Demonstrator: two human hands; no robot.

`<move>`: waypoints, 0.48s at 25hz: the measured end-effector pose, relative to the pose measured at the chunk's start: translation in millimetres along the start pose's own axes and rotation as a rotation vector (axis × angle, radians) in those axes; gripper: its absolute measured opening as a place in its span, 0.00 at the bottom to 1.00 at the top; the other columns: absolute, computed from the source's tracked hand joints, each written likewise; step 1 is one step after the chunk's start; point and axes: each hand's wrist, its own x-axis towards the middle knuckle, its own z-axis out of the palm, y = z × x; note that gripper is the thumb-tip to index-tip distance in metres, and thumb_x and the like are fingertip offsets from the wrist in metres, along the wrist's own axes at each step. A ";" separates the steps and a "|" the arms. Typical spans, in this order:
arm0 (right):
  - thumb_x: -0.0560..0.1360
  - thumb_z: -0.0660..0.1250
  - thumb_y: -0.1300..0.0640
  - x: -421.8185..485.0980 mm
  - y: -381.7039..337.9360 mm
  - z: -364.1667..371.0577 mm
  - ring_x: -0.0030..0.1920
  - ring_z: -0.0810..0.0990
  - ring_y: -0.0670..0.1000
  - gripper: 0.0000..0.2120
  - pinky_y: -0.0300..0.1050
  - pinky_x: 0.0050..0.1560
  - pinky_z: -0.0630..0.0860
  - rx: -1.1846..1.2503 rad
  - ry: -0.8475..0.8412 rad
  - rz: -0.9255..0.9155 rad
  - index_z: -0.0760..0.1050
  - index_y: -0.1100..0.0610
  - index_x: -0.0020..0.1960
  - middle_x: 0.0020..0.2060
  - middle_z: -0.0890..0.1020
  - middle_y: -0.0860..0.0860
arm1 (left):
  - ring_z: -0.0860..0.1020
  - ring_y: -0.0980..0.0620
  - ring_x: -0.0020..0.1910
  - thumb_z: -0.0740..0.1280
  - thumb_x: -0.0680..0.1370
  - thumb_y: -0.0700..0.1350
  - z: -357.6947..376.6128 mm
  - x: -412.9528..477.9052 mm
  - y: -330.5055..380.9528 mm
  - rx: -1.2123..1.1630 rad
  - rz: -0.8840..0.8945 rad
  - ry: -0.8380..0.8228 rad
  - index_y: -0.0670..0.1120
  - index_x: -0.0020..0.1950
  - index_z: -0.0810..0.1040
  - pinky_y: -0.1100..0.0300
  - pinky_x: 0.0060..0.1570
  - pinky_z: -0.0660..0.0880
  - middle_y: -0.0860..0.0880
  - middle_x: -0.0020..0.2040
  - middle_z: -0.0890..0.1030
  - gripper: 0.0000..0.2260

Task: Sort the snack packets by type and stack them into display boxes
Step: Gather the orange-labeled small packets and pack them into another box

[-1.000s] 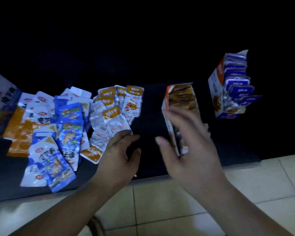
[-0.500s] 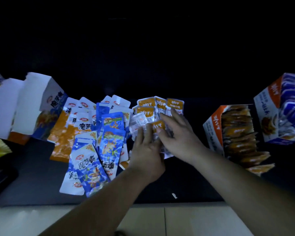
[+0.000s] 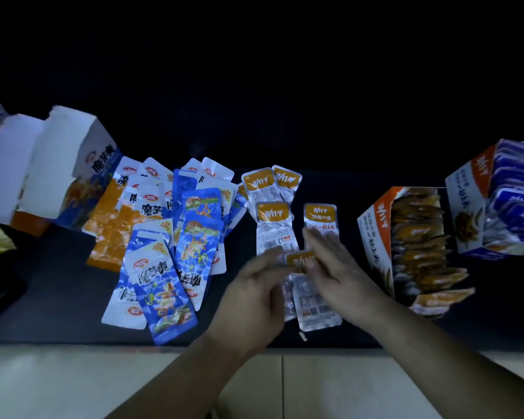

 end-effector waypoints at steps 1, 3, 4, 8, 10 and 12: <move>0.85 0.59 0.50 -7.9 1.1 -1.2 0.80 0.45 0.38 0.30 0.44 0.79 0.57 0.057 0.039 0.038 0.50 0.32 0.80 0.80 0.50 0.32 | 0.79 0.48 0.63 0.69 0.73 0.36 -5.2 -6.0 -4.2 0.151 -0.040 0.063 0.48 0.63 0.82 0.60 0.62 0.76 0.50 0.67 0.78 0.19; 0.82 0.65 0.51 -25.7 4.9 0.8 0.80 0.53 0.42 0.35 0.41 0.74 0.63 0.034 0.061 0.135 0.50 0.34 0.81 0.81 0.53 0.37 | 0.79 0.42 0.55 0.70 0.72 0.49 -10.0 -17.3 -7.3 0.381 -0.153 0.030 0.47 0.66 0.80 0.50 0.55 0.78 0.48 0.61 0.79 0.22; 0.80 0.68 0.47 -34.0 8.5 3.8 0.81 0.52 0.45 0.38 0.46 0.76 0.63 -0.047 0.051 0.167 0.49 0.36 0.81 0.81 0.53 0.39 | 0.78 0.41 0.53 0.70 0.70 0.53 -8.6 -22.7 -6.7 0.432 -0.198 -0.034 0.47 0.67 0.79 0.47 0.51 0.79 0.48 0.58 0.79 0.25; 0.68 0.75 0.32 -40.5 10.7 10.1 0.78 0.63 0.47 0.48 0.48 0.71 0.69 -0.095 0.180 0.188 0.55 0.39 0.81 0.77 0.65 0.40 | 0.80 0.44 0.49 0.75 0.67 0.59 -3.7 -19.6 -2.4 0.428 -0.360 -0.164 0.54 0.63 0.80 0.48 0.45 0.78 0.51 0.52 0.79 0.26; 0.63 0.72 0.26 -35.2 3.3 16.7 0.67 0.73 0.45 0.45 0.45 0.59 0.76 -0.146 0.247 0.138 0.65 0.40 0.75 0.66 0.73 0.38 | 0.79 0.51 0.43 0.77 0.69 0.56 -9.6 -13.4 1.0 0.287 -0.432 -0.115 0.56 0.53 0.81 0.55 0.40 0.76 0.55 0.47 0.77 0.15; 0.61 0.70 0.26 -30.7 -1.0 24.0 0.62 0.74 0.45 0.40 0.45 0.54 0.77 -0.220 0.272 0.119 0.72 0.43 0.68 0.60 0.73 0.38 | 0.78 0.57 0.37 0.76 0.72 0.51 -16.1 -10.7 5.5 0.113 -0.560 -0.029 0.57 0.44 0.79 0.60 0.34 0.73 0.55 0.42 0.77 0.07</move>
